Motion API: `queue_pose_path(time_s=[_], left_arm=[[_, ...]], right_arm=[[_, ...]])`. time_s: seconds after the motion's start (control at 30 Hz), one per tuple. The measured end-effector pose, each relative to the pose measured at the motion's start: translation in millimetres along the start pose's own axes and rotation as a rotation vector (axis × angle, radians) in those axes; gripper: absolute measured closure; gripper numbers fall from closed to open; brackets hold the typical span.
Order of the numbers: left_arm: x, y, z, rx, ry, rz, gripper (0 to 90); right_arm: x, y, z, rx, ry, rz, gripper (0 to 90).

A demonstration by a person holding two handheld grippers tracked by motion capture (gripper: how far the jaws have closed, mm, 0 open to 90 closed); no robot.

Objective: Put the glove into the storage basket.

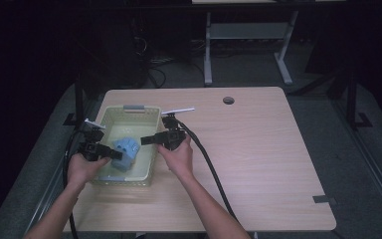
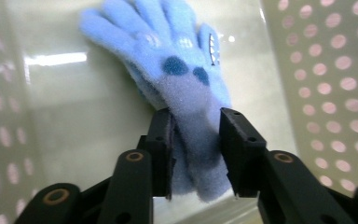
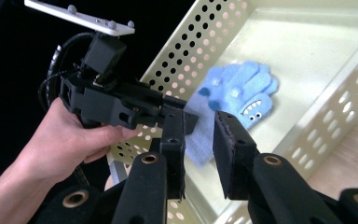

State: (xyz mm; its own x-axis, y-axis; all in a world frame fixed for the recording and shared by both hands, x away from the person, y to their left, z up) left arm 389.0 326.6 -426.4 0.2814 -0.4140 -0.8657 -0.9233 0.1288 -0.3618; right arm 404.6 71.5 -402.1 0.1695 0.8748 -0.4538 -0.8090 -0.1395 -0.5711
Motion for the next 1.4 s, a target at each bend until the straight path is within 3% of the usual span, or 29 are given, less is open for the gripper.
queue_pose_path(time_s=[0.07, 0.1, 0.27, 0.37, 0.47, 0.73, 0.83, 0.9, 1.1, 1.4], left_arm=[[-2.4, -1.2, -0.7, -0.015, 0.001, -0.011, 61.9], [-4.1, -1.7, -0.7, -0.017, -0.003, -0.011, 57.0], [-13.3, -5.1, 0.7, -0.026, -0.024, -0.014, 54.4], [-14.0, -6.7, -0.9, -0.014, -0.018, -0.015, 62.2], [-8.4, -7.4, -3.6, 0.006, -0.015, -0.009, 63.9], [14.3, -9.2, -4.9, 0.002, -0.076, 0.09, 61.6], [12.7, -10.8, -7.5, 0.003, -0.067, 0.075, 59.3], [4.0, -12.9, -12.0, 0.009, -0.042, 0.031, 57.6], [-7.3, -15.6, -22.0, 0.029, 0.014, -0.028, 51.6], [-14.2, -17.3, -29.7, 0.033, 0.068, -0.081, 50.1]], right_arm=[[-2.7, 0.5, -0.5, 0.004, 0.001, -0.001, 73.9], [-4.6, 0.6, -1.2, 0.004, 0.003, -0.006, 73.8], [-9.4, 1.0, -1.5, 0.003, 0.001, -0.022, 73.9], [-13.2, 2.1, -1.6, 0.006, -0.002, -0.022, 73.9], [-17.0, 2.9, -2.6, 0.01, -0.006, -0.028, 73.6], [-32.0, 5.2, -5.8, -0.001, -0.005, -0.04, 72.9], [-36.4, 5.9, -8.4, 0.007, -0.008, -0.045, 72.5], [-39.2, 5.7, -9.4, 0.007, -0.002, -0.044, 72.2], [-45.4, 6.8, -10.0, 0.011, 0.005, -0.057, 71.0], [-58.2, 7.6, -12.9, 0.003, 0.015, -0.06, 68.2]])
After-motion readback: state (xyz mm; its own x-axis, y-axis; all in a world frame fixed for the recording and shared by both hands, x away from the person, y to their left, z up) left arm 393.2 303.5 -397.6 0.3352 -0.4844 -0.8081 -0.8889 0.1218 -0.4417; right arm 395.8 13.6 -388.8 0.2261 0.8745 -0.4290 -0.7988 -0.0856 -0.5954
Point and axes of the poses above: each handheld gripper's, and its own axes: x roughly forward along the jaws, y roughly out of its underside, z roughly to its left, the point moved 2 cm from there along x, roughly forward along the jaws, and after that the axes turned 2 degrees about -x, right-handed, at the moved point
